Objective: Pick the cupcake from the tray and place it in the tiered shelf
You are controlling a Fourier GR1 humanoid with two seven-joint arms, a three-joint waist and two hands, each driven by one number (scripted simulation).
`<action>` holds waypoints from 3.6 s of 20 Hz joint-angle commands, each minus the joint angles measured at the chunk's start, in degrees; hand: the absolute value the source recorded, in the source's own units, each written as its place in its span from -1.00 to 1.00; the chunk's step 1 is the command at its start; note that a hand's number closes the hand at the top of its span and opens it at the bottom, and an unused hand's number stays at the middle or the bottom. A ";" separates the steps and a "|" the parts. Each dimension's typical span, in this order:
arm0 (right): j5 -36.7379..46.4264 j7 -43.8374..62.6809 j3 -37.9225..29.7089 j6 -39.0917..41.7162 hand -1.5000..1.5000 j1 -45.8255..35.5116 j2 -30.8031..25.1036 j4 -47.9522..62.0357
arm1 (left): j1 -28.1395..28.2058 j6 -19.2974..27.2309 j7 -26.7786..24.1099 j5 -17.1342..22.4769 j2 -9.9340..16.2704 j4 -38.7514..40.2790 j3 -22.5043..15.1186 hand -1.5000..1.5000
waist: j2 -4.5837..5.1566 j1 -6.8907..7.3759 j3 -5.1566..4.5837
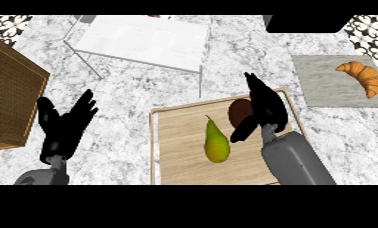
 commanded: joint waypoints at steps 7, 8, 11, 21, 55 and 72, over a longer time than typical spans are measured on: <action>-0.55 -10.30 2.72 6.11 1.00 1.22 0.25 3.80 | 1.69 0.60 -1.23 -1.77 -1.79 -0.11 -0.11 0.00 | 0.25 0.01 -0.01; -0.54 -10.98 2.69 4.94 1.00 1.65 1.34 5.55 | 1.67 -0.02 -0.80 -1.39 -2.05 0.08 -0.39 0.00 | 0.27 0.04 -0.01; 1.38 -7.56 6.21 6.00 1.00 4.58 3.02 -4.64 | 3.73 -4.08 -3.90 0.48 0.86 1.35 2.45 0.00 | 0.14 -0.17 -0.04; -9.99 19.60 26.51 -17.21 1.00 -18.18 6.64 5.48 | -4.92 -2.50 0.64 -2.68 -2.26 1.37 -3.46 0.00 | 1.24 8.79 -0.05; -2.95 39.97 4.59 -18.86 1.00 -83.31 6.65 31.50 | -2.59 -1.90 0.60 -2.29 -1.26 2.92 -0.78 0.00 | 0.33 3.28 -0.33; -9.25 20.74 3.70 -24.60 1.00 -83.06 6.67 52.64 | -2.30 -2.30 0.78 -1.62 -1.05 0.05 0.29 0.00 | 0.91 3.10 -0.21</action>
